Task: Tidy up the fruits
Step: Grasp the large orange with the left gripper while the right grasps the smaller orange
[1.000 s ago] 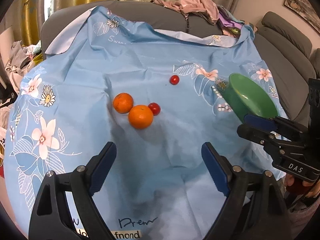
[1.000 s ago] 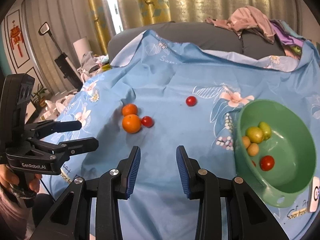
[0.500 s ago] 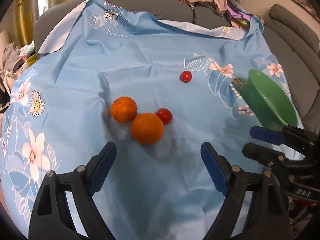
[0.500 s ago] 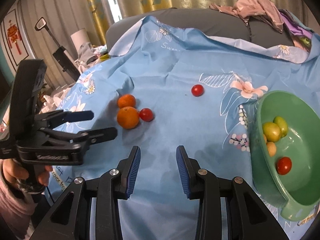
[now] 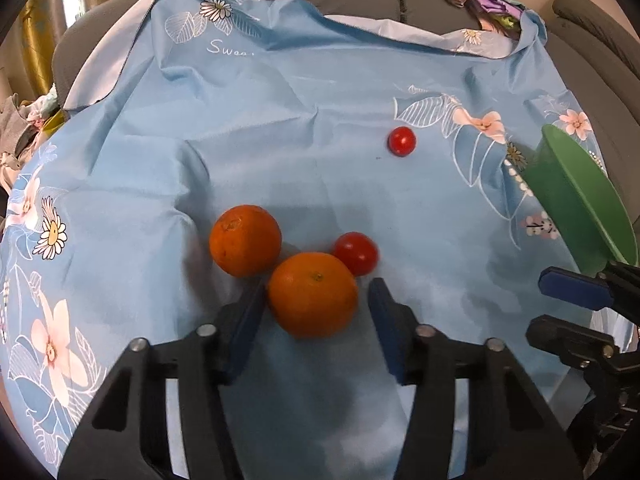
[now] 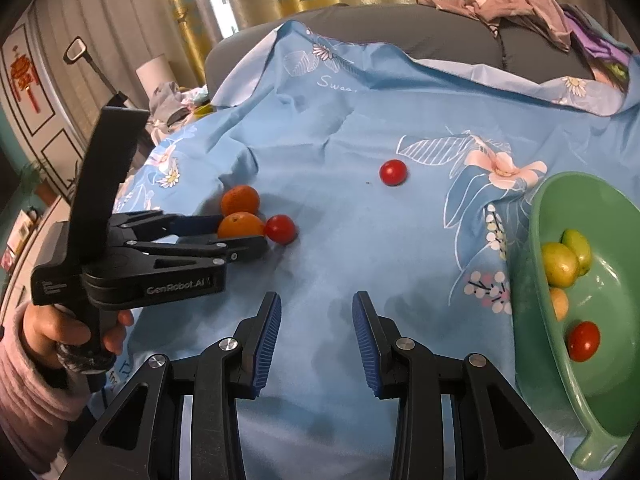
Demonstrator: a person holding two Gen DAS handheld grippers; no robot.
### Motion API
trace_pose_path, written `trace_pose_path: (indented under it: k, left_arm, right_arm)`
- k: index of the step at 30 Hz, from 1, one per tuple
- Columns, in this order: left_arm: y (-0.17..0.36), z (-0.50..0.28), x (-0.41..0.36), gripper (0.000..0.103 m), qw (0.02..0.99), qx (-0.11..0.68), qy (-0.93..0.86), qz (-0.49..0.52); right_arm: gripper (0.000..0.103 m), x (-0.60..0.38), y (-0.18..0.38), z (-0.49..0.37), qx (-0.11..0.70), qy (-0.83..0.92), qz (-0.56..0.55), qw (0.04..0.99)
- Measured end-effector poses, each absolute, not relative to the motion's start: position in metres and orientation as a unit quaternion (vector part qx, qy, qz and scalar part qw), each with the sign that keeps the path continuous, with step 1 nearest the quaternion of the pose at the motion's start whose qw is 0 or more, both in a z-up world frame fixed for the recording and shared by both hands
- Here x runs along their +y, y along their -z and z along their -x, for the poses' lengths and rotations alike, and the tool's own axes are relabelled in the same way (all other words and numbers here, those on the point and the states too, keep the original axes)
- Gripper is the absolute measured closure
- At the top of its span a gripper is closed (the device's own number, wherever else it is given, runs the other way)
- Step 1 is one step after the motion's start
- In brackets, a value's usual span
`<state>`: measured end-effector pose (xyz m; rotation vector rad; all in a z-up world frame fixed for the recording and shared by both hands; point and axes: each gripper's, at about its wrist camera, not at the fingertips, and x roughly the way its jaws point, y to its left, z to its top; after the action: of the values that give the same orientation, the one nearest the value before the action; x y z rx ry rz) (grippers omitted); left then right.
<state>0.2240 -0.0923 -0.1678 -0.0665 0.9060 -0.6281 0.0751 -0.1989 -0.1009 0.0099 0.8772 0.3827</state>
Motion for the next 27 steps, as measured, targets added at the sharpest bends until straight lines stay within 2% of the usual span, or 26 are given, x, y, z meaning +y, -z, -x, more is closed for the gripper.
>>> trace_pose_path:
  k: [8, 15, 27]
  left_arm:
    - [0.169, -0.224, -0.084, 0.057, 0.845, 0.434, 0.307, 0.057]
    - [0.146, -0.208, -0.038, 0.056, 0.86, 0.399, 0.302, 0.101]
    - [0.142, -0.215, 0.019, 0.056, 0.874, 0.379, 0.27, 0.139]
  right_arm:
    - [0.066, -0.196, 0.103, -0.078, 0.427, -0.188, -0.002, 0.885]
    - [0.066, -0.183, 0.102, -0.082, 0.427, -0.205, 0.002, 0.881]
    - [0.066, -0.103, 0.107, -0.143, 0.411, -0.281, 0.036, 0.866]
